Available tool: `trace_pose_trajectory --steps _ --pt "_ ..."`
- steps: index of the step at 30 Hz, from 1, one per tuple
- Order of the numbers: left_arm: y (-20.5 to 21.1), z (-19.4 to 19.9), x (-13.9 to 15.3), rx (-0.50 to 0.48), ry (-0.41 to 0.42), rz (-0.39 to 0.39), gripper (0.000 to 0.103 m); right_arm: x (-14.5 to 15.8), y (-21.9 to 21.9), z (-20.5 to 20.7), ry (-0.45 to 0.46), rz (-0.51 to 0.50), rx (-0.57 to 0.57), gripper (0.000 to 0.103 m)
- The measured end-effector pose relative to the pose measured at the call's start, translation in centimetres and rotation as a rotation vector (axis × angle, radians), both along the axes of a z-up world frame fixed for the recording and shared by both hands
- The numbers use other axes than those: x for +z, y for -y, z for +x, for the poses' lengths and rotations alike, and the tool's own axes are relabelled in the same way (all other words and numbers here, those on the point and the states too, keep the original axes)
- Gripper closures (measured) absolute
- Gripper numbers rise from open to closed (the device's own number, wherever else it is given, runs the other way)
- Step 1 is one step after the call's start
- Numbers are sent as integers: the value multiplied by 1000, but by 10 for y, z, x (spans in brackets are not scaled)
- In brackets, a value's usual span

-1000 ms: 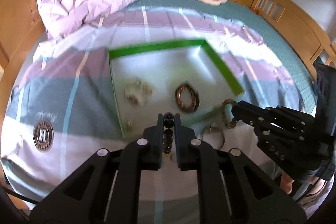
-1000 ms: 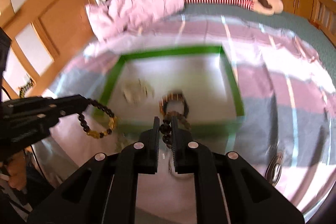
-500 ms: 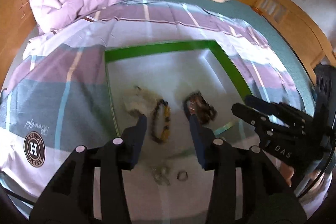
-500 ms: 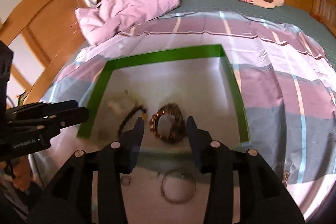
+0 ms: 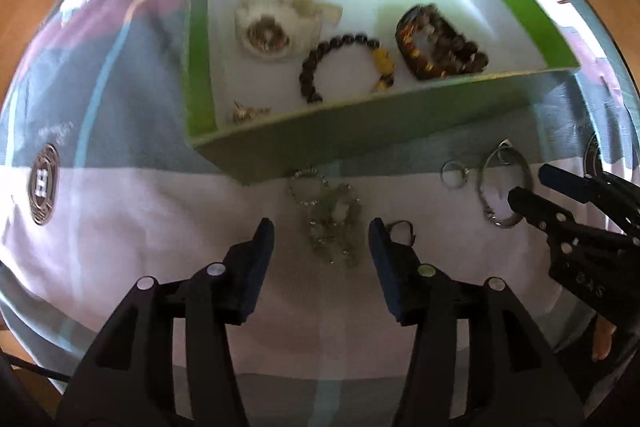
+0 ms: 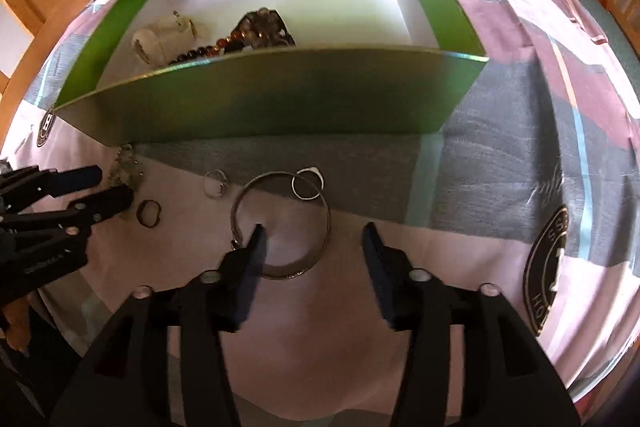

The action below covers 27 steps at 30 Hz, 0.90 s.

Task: Organize jewelry

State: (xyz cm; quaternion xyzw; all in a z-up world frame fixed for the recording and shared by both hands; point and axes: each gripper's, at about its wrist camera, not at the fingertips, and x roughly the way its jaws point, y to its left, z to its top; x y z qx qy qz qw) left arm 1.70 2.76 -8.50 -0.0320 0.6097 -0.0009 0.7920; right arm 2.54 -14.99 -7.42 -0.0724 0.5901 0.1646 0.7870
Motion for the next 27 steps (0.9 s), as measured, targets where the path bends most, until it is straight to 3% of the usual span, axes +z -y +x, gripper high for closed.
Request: trace_pose_trajectory --steps 9,11,13,15,17,19,20,22,27 --pt "1 -2 -7 -8 -8 21 52 -8 -18 -9 33 -57 29 32" --pt "3 -3 -7 -11 -7 29 59 -7 -24 -12 41 -66 29 31" --pt "4 -4 -5 -20 -3 34 79 -7 -27 -14 51 -74 30 31" --pt "5 -5 -4 -31 -3 25 85 -6 -27 -18 53 -74 29 31" --pt "6 -7 -2 -32 2 27 87 -4 -30 -22 49 -56 41 39" --pt "8 -9 3 -31 5 24 89 -1 -34 -23 56 -50 58 61" --pt "9 -9 5 -30 9 21 89 0 -35 -24 59 -49 62 65" --pt "12 -10 12 -33 17 14 89 1 -37 -27 57 -34 68 83" --pt "16 -11 25 -44 51 24 89 10 -35 -30 80 -11 49 94"
